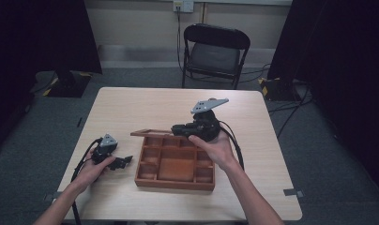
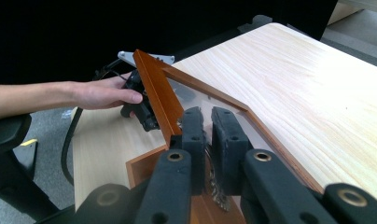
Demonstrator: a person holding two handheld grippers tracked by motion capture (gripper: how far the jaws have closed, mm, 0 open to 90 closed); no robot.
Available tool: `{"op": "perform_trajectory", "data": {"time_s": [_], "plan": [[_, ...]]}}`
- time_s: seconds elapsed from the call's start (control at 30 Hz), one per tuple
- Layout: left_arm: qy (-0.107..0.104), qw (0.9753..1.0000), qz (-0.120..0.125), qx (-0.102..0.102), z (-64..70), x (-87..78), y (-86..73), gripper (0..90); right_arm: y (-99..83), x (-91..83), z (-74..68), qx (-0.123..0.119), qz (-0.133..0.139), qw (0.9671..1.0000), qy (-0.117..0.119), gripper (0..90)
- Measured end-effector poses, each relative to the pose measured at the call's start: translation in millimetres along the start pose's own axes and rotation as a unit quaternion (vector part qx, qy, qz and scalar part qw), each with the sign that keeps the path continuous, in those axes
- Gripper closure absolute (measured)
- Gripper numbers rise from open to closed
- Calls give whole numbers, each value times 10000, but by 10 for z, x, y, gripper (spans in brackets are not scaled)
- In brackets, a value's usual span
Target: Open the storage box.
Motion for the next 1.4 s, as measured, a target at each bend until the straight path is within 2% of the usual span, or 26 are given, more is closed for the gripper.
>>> {"op": "perform_trajectory", "data": {"time_s": [0.9,1.4], "plan": [[-8,10000,9,0,0,1,0,100,60,-7,40,-85,83,9997,-208,828],[-7,10000,9,1,0,1,0,100,112,-4,82,-98,91,9996,-235,824]]}}
Point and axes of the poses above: each handheld gripper's, and its own axes: x roughly forward along the jaws, y roughly out of its top, z roughly to its right, the point moved 5 cm from there along x, roughly forward along the jaws, and after that the axes turned 5 degrees about -y, right-handed, at the moved point
